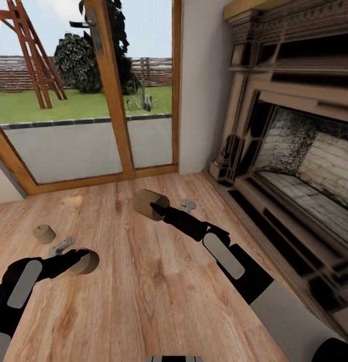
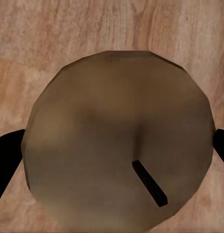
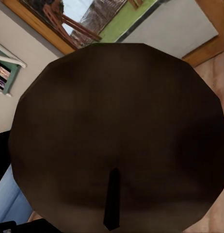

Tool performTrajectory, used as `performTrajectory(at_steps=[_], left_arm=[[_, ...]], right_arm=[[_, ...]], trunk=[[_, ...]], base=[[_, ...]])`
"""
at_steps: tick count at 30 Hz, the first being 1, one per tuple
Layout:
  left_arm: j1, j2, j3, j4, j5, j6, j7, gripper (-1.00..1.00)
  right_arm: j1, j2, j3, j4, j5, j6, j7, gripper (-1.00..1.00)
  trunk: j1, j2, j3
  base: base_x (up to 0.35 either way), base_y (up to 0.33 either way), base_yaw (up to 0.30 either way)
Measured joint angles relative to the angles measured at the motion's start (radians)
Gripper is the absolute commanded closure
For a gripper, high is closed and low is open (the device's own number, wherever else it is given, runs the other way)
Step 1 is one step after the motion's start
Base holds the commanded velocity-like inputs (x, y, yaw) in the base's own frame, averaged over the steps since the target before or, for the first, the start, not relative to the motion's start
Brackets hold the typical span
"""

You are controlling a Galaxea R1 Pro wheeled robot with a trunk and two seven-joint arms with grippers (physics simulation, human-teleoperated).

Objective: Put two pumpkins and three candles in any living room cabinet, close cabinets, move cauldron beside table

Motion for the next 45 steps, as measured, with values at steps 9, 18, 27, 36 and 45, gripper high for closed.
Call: performTrajectory(at_steps=[9, 18, 27, 36, 45], left_arm=[[0.000, -0.001, 0.000, 0.000, 0.000, 0.001, 0.000, 1.00], [0.000, -0.002, 0.000, 0.000, 0.000, 0.001, 0.000, 1.00], [0.000, -0.002, 0.001, 0.000, 0.000, 0.001, 0.000, 1.00], [0.002, -0.002, 0.046, 0.000, -0.001, 0.001, 0.000, 1.00], [0.002, -0.002, 0.049, 0.002, 0.001, 0.001, 0.000, 1.00]], right_arm=[[0.000, 0.000, 0.000, 0.002, 0.000, 0.000, -0.001, 1.00], [0.000, 0.000, 0.000, 0.015, 0.001, 0.000, -0.002, 1.00], [0.000, 0.000, 0.000, 0.020, 0.003, -0.001, 0.000, 1.00], [0.000, 0.000, 0.000, 0.022, 0.003, -0.001, 0.000, 1.00], [0.000, 0.001, 0.000, 0.022, 0.003, -0.001, 0.000, 1.00]], trunk=[[-0.004, 0.002, 0.039], [-0.003, 0.002, 0.040], [-0.003, 0.002, 0.040], [-0.004, 0.002, 0.040], [-0.004, 0.002, 0.040]], base=[[-0.035, 0.012, -0.126], [-0.115, 0.036, -0.279], [-0.272, 0.158, -0.291], [-0.044, 0.056, -0.291], [-0.053, 0.063, -0.291]])
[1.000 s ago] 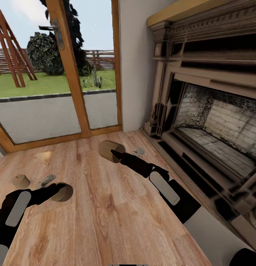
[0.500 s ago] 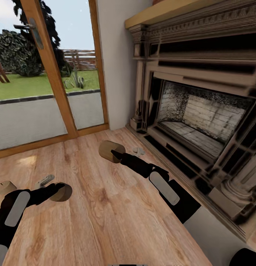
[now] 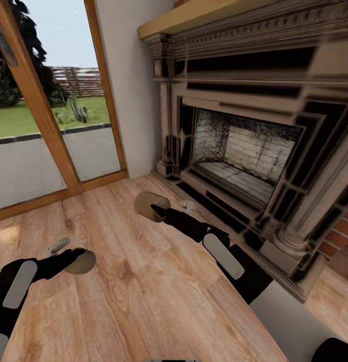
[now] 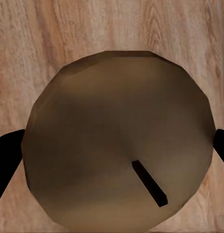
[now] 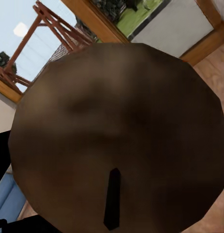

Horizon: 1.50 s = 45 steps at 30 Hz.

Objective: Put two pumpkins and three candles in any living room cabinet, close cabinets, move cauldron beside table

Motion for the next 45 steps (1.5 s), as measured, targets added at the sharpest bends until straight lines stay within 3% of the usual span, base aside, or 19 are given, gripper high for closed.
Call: performTrajectory(at_steps=[9, 45], left_arm=[[0.000, 0.000, 0.002, 0.002, 0.000, 0.000, 0.000, 1.00], [0.000, 0.000, 0.003, 0.007, -0.001, 0.001, 0.000, 1.00]], right_arm=[[0.000, -0.001, 0.000, 0.000, -0.001, 0.000, 0.000, 1.00], [0.000, 0.001, 0.000, 0.000, -0.002, -0.001, 0.001, 1.00]], trunk=[[0.000, 0.000, 0.000], [0.000, 0.000, 0.008]], base=[[-0.089, 0.111, -0.291], [-0.023, 0.266, -0.291]])
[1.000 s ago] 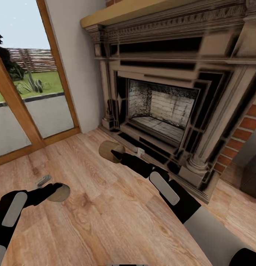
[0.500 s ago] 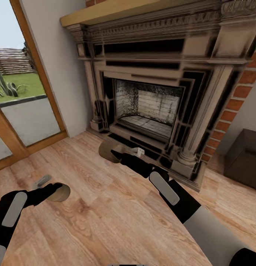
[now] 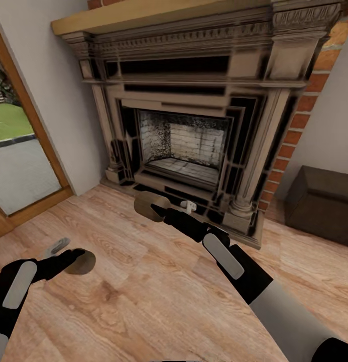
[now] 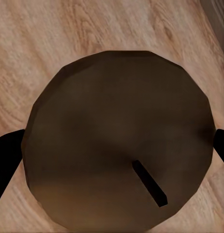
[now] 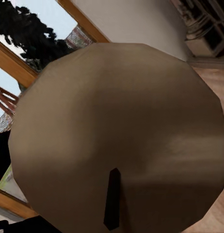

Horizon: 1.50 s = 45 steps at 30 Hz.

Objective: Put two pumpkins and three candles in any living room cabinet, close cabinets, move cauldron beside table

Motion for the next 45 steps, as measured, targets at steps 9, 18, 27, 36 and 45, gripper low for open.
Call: performTrajectory(at_steps=[9, 18, 27, 36, 45], left_arm=[[0.000, 0.000, 0.000, 0.000, 0.000, -0.001, 0.000, 1.00], [0.000, 0.000, 0.000, 0.001, -0.001, 0.000, 0.000, 1.00], [0.000, 0.000, 0.000, 0.001, -0.002, -0.001, 0.000, 1.00], [0.000, 0.000, 0.000, 0.000, 0.000, 0.000, 0.000, 1.00], [0.000, 0.000, 0.000, 0.000, -0.001, 0.000, 0.000, 1.00]], right_arm=[[0.000, -0.001, 0.000, 0.000, 0.000, 0.000, 0.000, 1.00], [0.000, -0.001, 0.000, 0.006, 0.002, -0.001, 0.001, 1.00], [0.000, -0.002, 0.000, 0.006, 0.003, -0.022, 0.004, 1.00], [0.000, -0.001, 0.000, 0.006, 0.000, -0.022, 0.005, 1.00], [0.000, -0.001, 0.000, 0.006, 0.000, -0.022, 0.004, 1.00]], trunk=[[0.000, 0.000, 0.004], [0.000, 0.000, 0.008], [0.000, 0.000, 0.014], [0.000, 0.000, 0.022], [0.000, 0.000, 0.030]], base=[[0.000, 0.221, -0.291], [0.000, 0.055, -0.291], [0.000, 0.061, -0.277], [0.000, 0.225, -0.264], [0.000, 0.206, -0.264]])
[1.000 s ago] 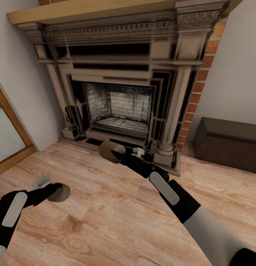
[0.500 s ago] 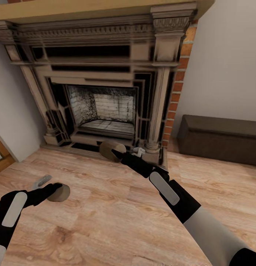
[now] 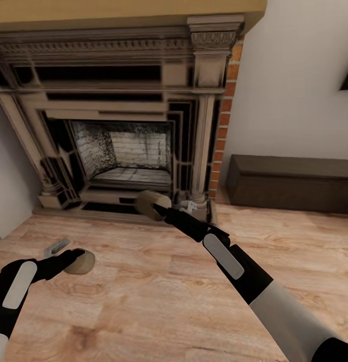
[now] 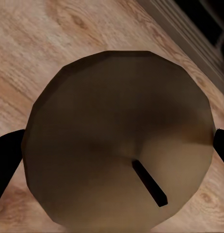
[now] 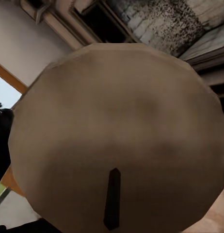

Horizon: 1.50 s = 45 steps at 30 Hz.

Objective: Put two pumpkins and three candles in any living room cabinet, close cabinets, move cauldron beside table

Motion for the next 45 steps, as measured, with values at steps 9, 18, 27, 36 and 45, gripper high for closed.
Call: performTrajectory(at_steps=[9, 18, 27, 36, 45], left_arm=[[0.001, 0.000, 0.000, -0.005, 0.000, 0.000, 0.000, 1.00], [0.002, 0.000, 0.000, -0.005, 0.003, 0.000, -0.001, 1.00], [0.001, 0.000, 0.000, -0.004, 0.002, 0.000, -0.001, 1.00], [0.001, 0.000, 0.000, -0.004, 0.002, 0.000, -0.002, 1.00], [0.001, 0.000, 0.000, -0.004, -0.001, 0.000, -0.001, 1.00]], right_arm=[[0.000, 0.000, 0.000, 0.000, 0.000, 0.000, -0.001, 1.00], [0.000, 0.000, 0.000, 0.000, 0.001, -0.003, -0.003, 1.00], [0.000, 0.000, -0.001, 0.001, -0.006, -0.003, -0.004, 1.00], [0.000, 0.000, -0.001, 0.011, -0.007, -0.003, -0.004, 1.00], [0.000, 0.000, -0.001, 0.032, -0.010, -0.003, -0.004, 1.00]], trunk=[[0.000, 0.000, 0.008], [-0.004, 0.002, 0.049], [-0.008, 0.004, 0.084], [-0.012, 0.006, 0.119], [-0.016, 0.008, 0.153]], base=[[0.000, 0.009, -0.264], [0.000, 0.000, -0.189], [0.000, 0.000, -0.234], [0.000, 0.000, -0.294], [0.000, 0.000, -0.294]])
